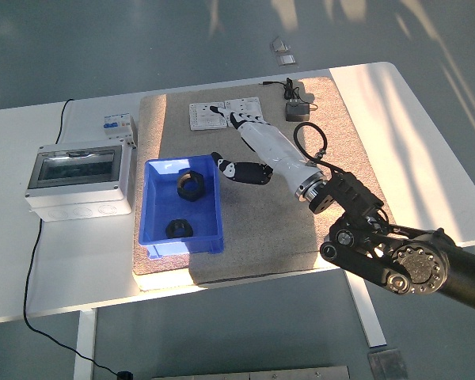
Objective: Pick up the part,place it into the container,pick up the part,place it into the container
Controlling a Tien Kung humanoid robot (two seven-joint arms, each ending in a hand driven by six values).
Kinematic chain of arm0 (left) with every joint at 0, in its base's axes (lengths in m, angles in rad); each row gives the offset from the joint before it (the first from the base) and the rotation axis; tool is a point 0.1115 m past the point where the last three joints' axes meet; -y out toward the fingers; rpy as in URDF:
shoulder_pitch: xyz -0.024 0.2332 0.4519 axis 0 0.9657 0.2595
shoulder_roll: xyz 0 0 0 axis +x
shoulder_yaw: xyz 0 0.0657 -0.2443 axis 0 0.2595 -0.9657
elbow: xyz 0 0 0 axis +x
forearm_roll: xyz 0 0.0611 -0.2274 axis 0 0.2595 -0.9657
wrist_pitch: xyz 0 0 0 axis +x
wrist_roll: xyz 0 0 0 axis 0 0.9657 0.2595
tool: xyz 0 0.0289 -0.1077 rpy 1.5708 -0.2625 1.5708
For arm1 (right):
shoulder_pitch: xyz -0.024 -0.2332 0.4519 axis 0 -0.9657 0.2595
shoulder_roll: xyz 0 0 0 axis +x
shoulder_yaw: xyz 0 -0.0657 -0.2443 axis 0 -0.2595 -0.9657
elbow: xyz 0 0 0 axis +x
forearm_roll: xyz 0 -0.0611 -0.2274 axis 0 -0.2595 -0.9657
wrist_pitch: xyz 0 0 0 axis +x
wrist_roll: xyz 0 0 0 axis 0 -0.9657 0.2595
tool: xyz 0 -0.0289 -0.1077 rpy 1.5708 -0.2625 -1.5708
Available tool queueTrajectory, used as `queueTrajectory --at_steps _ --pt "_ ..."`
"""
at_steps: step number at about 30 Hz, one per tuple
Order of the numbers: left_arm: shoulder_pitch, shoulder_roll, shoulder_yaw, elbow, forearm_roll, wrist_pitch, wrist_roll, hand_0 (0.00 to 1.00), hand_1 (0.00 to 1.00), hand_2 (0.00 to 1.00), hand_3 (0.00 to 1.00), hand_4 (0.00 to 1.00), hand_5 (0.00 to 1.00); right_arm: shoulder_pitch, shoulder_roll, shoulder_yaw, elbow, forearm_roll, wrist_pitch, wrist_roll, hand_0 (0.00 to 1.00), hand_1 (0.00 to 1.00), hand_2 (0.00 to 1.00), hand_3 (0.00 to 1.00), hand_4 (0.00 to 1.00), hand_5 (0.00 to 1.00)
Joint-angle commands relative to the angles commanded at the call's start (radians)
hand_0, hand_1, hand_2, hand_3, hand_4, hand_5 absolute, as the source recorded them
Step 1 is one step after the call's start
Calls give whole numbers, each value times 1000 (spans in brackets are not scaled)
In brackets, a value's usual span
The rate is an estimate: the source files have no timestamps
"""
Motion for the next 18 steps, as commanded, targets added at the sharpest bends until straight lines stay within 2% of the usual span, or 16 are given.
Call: queueTrajectory --at_steps 2,3,4,8,9,14,15,18 --pt "4 -2 0 0 -3 1 -1 669 659 711 599 630 670 -55 -39 71 32 62 -37 59 998 995 971 998 608 390" --pt "5 -4 0 0 -5 1 -1 668 658 711 598 631 668 -81 -56 104 44 92 -46 86 998 948 938 987 612 390" --pt "7 -5 0 0 -6 2 -1 668 658 711 598 631 668 -106 -71 134 54 121 -51 112 998 948 938 987 612 390" --pt "15 -8 -1 0 -12 3 -1 668 658 711 598 631 668 -227 -124 272 83 260 -37 234 998 948 938 987 612 390" --pt "17 -9 -2 0 -12 3 -1 668 658 710 595 637 655 -266 -131 317 84 305 -28 272 929 842 857 876 645 400" --pt "18 -11 -6 0 -6 4 -2 668 658 710 595 637 655 -396 -117 486 81 471 -7 399 929 842 857 876 645 400" --pt "18 -12 -7 0 -4 4 -2 667 659 710 595 638 647 -418 -111 519 80 501 -6 422 852 741 784 770 740 462" --pt "16 -14 -9 0 -4 5 -3 667 659 710 595 638 647 -483 -96 630 75 595 -8 492 852 741 784 770 740 462"
